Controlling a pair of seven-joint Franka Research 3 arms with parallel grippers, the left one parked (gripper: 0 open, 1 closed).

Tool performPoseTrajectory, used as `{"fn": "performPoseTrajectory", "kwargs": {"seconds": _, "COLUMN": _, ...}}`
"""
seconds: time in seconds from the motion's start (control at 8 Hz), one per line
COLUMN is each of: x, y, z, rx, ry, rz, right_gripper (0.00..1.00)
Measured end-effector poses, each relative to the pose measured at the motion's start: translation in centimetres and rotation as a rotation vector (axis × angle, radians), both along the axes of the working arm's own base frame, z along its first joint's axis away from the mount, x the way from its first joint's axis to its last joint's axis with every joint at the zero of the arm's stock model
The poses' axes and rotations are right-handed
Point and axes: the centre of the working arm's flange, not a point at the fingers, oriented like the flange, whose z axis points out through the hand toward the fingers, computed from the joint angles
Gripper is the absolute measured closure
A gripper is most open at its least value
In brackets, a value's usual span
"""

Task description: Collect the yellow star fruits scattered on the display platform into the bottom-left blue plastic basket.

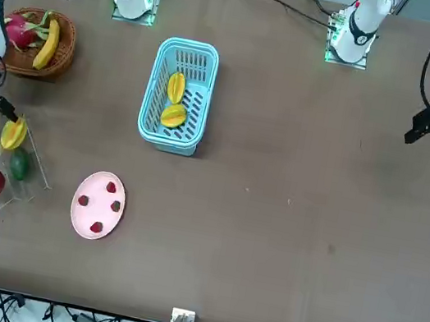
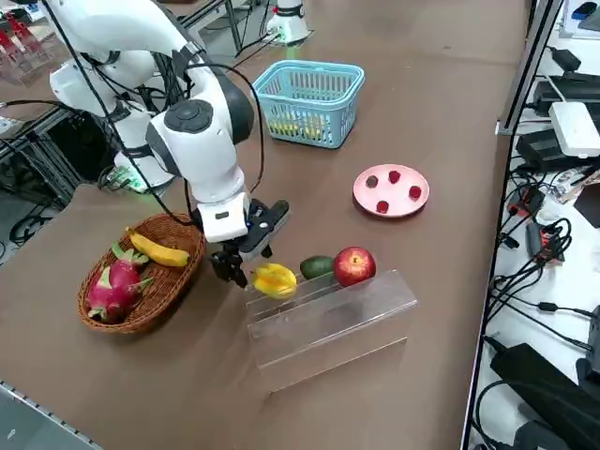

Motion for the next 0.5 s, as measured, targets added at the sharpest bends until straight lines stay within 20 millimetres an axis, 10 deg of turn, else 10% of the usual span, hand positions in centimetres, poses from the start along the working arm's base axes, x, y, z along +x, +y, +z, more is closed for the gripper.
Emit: {"fn": "performPoseTrajectory", "kwargs": {"seconds": 0.5, "x": 0.4, "y": -0.1, "z": -1.7, "rx": -0.009, "ry": -0.029, "rz": -0.001, "right_gripper": 0.01}}
